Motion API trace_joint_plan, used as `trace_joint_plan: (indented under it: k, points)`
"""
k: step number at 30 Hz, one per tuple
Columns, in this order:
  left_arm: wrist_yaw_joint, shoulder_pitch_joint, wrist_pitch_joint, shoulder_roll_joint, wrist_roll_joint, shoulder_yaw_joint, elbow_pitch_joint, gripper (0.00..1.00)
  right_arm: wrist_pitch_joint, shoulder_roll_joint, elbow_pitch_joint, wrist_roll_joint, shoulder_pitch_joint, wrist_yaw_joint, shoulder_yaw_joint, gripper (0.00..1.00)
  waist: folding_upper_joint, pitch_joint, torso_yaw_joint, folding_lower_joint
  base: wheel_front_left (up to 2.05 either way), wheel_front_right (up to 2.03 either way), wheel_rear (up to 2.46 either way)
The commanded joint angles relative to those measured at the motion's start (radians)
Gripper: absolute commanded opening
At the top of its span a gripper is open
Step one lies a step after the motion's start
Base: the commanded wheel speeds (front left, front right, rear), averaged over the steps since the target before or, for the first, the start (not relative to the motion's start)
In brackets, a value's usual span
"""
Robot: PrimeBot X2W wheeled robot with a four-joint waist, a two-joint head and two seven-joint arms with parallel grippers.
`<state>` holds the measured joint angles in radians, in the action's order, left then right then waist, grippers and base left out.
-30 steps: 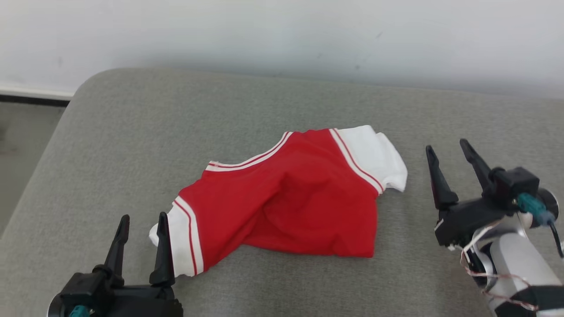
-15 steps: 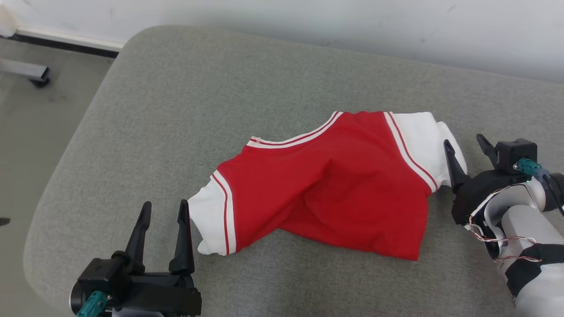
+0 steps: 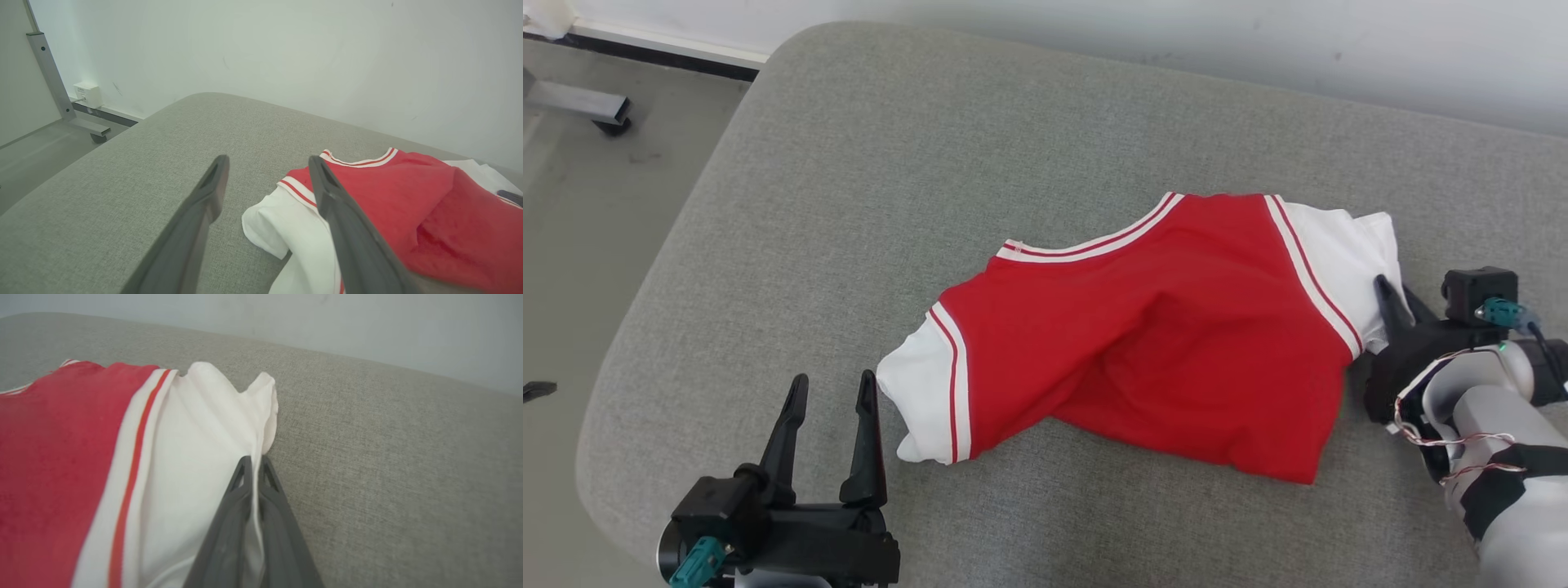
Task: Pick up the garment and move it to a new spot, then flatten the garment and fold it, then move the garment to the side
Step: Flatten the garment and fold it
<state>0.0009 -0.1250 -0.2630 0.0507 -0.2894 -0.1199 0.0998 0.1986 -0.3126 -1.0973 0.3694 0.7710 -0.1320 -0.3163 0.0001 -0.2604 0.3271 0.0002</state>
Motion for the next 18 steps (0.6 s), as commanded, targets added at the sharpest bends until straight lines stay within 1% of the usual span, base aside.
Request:
trace_joint_plan:
  k: [1, 4, 9, 13, 16, 18]
  points:
    - [0.002, -0.011, -0.002, 0.000, 0.004, 0.003, 0.002, 1.00, 0.010, -0.019, -0.007, 0.009, 0.010, 0.003, -0.002, 0.00, -0.0001, 0.006, -0.008, -0.0002, 0.00, 0.00, 0.00]
    - [-0.001, -0.006, -0.002, 0.000, 0.010, 0.006, 0.003, 1.00, 0.031, -0.046, -0.008, 0.030, 0.030, 0.003, -0.006, 0.00, -0.0001, 0.018, -0.022, -0.0002, 0.00, 0.00, 0.00]
    - [0.000, 0.007, -0.002, 0.000, 0.016, 0.011, 0.005, 1.00, 0.053, -0.117, -0.017, 0.057, 0.056, 0.003, 0.006, 0.00, -0.0001, 0.042, -0.042, -0.0002, 0.00, 0.00, 0.00]
    - [0.004, 0.019, -0.002, 0.000, 0.018, 0.011, 0.004, 1.00, 0.063, -0.182, -0.019, 0.085, 0.068, 0.003, 0.038, 0.00, -0.0001, 0.061, -0.053, -0.0002, 0.00, 0.00, 0.00]
    - [0.005, 0.032, -0.002, 0.000, 0.020, 0.016, 0.005, 1.00, 0.067, -0.207, -0.002, 0.096, 0.067, 0.003, 0.059, 0.00, -0.0001, 0.074, -0.064, -0.0002, 0.00, 0.00, 0.00]
    - [0.004, 0.035, -0.002, 0.000, 0.019, 0.023, 0.006, 1.00, 0.067, -0.214, 0.033, 0.087, 0.067, 0.003, 0.062, 0.00, -0.0001, 0.083, -0.073, -0.0002, 0.00, 0.00, 0.00]
